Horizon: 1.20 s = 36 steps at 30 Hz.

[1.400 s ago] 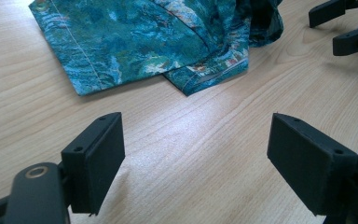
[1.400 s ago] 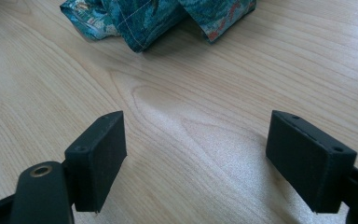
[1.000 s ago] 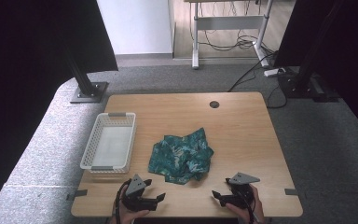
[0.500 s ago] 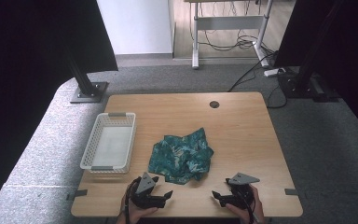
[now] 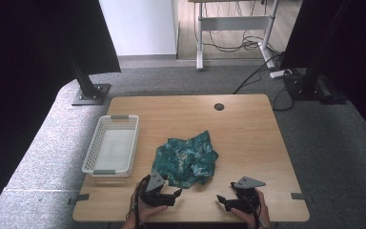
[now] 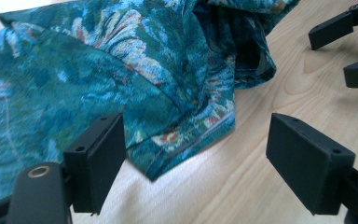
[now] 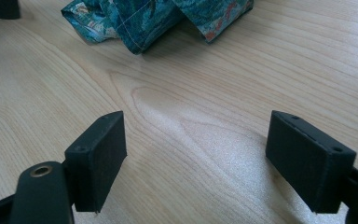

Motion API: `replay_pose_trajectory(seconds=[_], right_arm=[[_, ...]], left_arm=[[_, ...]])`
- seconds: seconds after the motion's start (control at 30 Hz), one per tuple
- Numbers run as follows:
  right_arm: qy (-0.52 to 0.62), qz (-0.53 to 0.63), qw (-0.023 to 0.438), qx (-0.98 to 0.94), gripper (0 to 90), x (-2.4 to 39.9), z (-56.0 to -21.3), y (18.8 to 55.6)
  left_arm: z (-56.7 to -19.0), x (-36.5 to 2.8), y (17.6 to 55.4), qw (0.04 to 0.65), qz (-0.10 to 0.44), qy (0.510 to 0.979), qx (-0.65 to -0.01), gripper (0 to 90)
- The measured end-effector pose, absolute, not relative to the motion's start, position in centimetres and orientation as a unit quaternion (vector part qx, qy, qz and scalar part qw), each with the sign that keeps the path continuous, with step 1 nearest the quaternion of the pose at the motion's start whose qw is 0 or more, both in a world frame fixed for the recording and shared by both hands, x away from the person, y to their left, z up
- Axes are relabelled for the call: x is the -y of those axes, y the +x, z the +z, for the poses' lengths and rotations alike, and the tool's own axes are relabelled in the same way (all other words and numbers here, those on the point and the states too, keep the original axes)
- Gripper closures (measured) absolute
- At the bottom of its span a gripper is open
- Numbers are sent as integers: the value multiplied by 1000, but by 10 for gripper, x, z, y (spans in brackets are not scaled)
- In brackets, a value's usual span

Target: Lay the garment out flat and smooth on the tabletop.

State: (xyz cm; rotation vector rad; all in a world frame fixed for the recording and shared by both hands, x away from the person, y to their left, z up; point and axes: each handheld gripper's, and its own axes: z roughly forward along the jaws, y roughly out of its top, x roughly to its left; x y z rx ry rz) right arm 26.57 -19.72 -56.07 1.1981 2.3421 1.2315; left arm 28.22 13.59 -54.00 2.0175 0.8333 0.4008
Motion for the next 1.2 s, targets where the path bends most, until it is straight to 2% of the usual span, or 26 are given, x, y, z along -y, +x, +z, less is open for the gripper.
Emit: replay_pose_trajectory(seconds=[0.7,1.2], right_arm=[[413,424,115,-798,200,197,-561,268],[416,425,114,-796,200,198,-561,268]], left_arm=[[-542,-125,311,442,143,832,-304,205],[-544,-125,321,433,150,841,-289,271]])
